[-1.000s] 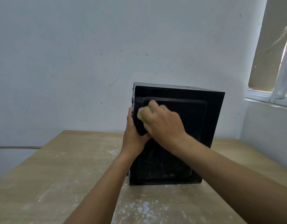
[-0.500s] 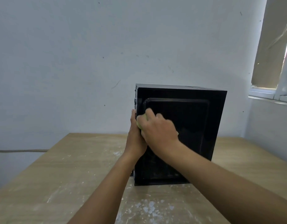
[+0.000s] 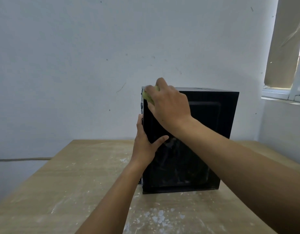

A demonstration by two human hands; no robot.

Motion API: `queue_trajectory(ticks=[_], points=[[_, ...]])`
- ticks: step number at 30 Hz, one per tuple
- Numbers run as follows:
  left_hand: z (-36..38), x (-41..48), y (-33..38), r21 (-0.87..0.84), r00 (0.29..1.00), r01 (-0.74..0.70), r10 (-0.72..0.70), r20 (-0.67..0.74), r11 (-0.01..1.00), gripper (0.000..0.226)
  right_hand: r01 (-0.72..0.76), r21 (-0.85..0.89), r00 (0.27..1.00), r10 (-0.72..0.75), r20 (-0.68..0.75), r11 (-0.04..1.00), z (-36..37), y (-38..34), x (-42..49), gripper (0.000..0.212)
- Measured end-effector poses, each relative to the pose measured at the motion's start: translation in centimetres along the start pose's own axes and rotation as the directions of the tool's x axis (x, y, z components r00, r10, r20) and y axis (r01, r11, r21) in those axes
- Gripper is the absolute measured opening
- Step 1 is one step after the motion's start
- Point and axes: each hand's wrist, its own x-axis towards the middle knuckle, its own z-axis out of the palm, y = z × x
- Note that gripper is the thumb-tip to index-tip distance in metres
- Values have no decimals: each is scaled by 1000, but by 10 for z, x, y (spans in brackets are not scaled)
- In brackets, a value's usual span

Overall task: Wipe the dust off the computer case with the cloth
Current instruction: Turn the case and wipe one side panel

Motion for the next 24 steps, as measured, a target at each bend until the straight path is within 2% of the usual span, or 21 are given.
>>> queue_trajectory(ticks=[5,8,11,17,24], points=[[1,1,-1,11,1000,-6,6,-2,1000,100,71,-41,997,-71,7,997,7,-3,-23,23],[1,3,-7,24,1000,-31,31,2,999,90,137,-118,985,-123,123,983,5,-9,-37,16],[1,3,-10,54,1000,-28,29,-9,998,90,190,-142,962,-155,226,971,2,-9,-43,9],[0,2,-6,40,1000,-15,16,-6,999,107,83,-107,989,-69,129,991,-14,2,-7,6],[0,1,-3,62,1000,5,-4,-16,998,107,85,-88,968,-61,245,993,-23,1,-7,12]])
